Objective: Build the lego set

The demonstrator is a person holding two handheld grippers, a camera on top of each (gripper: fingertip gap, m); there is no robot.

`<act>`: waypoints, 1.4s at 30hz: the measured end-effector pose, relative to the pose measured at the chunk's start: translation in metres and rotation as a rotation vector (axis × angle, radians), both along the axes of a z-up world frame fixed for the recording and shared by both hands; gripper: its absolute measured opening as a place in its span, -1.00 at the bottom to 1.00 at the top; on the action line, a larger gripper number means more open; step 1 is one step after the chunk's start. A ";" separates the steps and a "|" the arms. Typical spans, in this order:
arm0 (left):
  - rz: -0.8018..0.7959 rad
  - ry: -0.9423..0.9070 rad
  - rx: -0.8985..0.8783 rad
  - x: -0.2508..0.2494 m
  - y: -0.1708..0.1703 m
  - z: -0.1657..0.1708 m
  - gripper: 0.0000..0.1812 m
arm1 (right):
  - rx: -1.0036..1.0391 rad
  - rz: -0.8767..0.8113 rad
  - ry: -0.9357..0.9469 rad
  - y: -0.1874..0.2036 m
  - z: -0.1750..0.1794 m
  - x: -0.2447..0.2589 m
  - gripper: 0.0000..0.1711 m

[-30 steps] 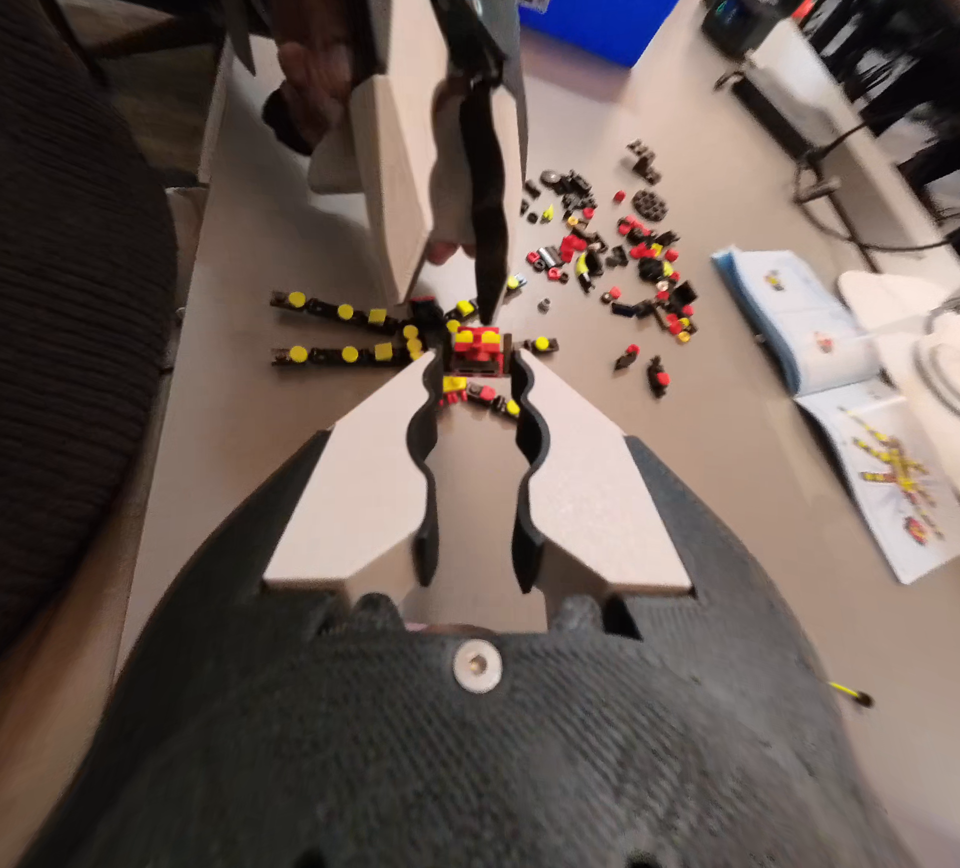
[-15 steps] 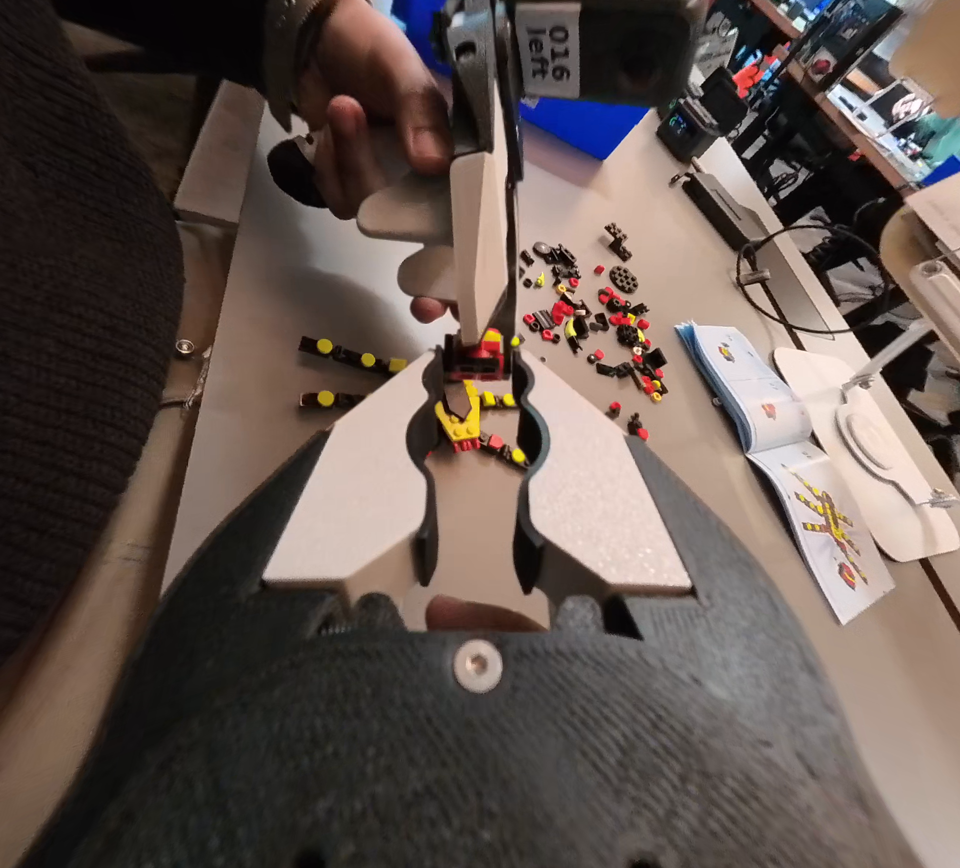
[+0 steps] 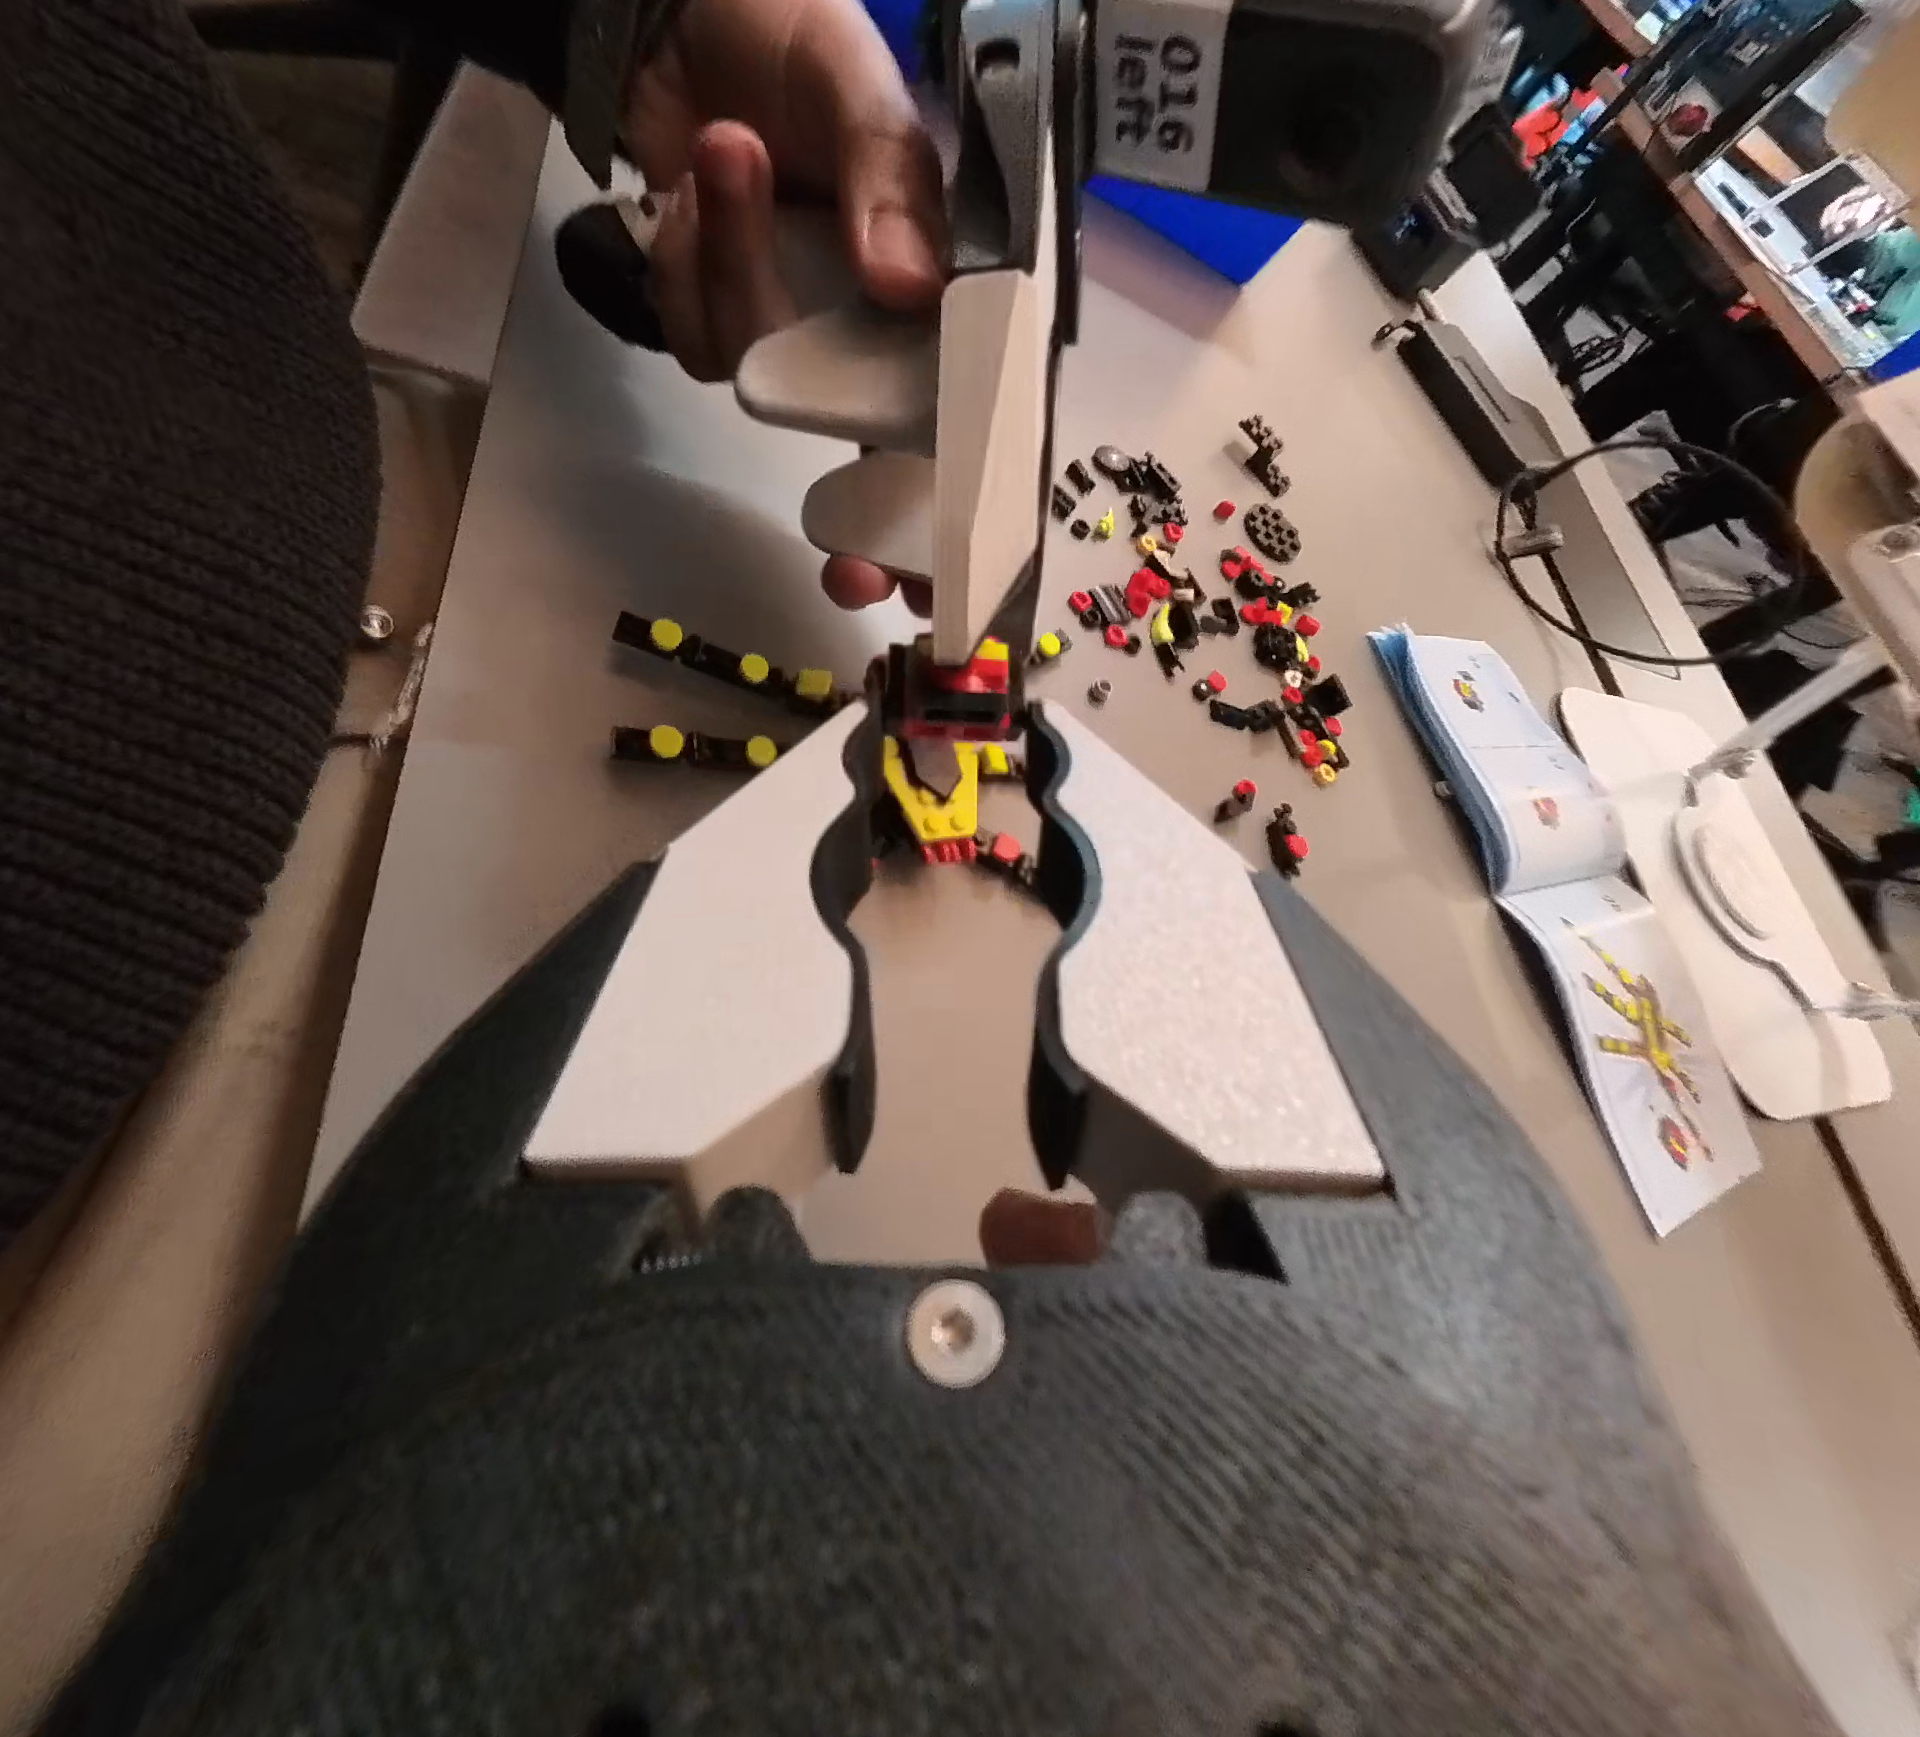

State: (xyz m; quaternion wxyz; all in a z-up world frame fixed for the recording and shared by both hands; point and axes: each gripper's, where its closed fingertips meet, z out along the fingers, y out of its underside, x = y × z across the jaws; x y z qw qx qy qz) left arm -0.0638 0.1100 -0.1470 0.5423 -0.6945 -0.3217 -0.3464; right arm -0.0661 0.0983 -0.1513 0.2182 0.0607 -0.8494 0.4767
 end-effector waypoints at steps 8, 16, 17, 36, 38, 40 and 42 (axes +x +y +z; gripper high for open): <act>0.020 0.126 -0.119 -0.002 0.002 -0.017 -0.68 | 0.185 -0.039 0.098 0.003 -0.020 -0.005 -0.70; 0.022 0.140 -0.116 -0.003 0.001 -0.015 -0.62 | 0.173 -0.066 -0.028 0.009 -0.023 -0.013 -0.71; 0.022 0.138 -0.118 -0.003 0.001 -0.015 -0.60 | 0.163 -0.071 -0.034 0.010 -0.022 -0.014 -0.71; -0.008 0.745 -0.603 -0.026 -0.027 -0.069 -0.52 | 0.287 -0.033 -0.517 0.027 -0.065 -0.029 -0.71; -0.017 0.746 -0.606 -0.026 -0.027 -0.072 -0.62 | 0.307 -0.004 -0.538 0.027 -0.068 -0.031 -0.71; -0.027 0.735 -0.595 -0.025 -0.026 -0.073 -0.66 | 0.331 0.019 -0.551 0.027 -0.072 -0.032 -0.71; -0.031 0.732 -0.591 -0.025 -0.026 -0.073 -0.66 | 0.341 0.038 -0.563 0.025 -0.074 -0.031 -0.71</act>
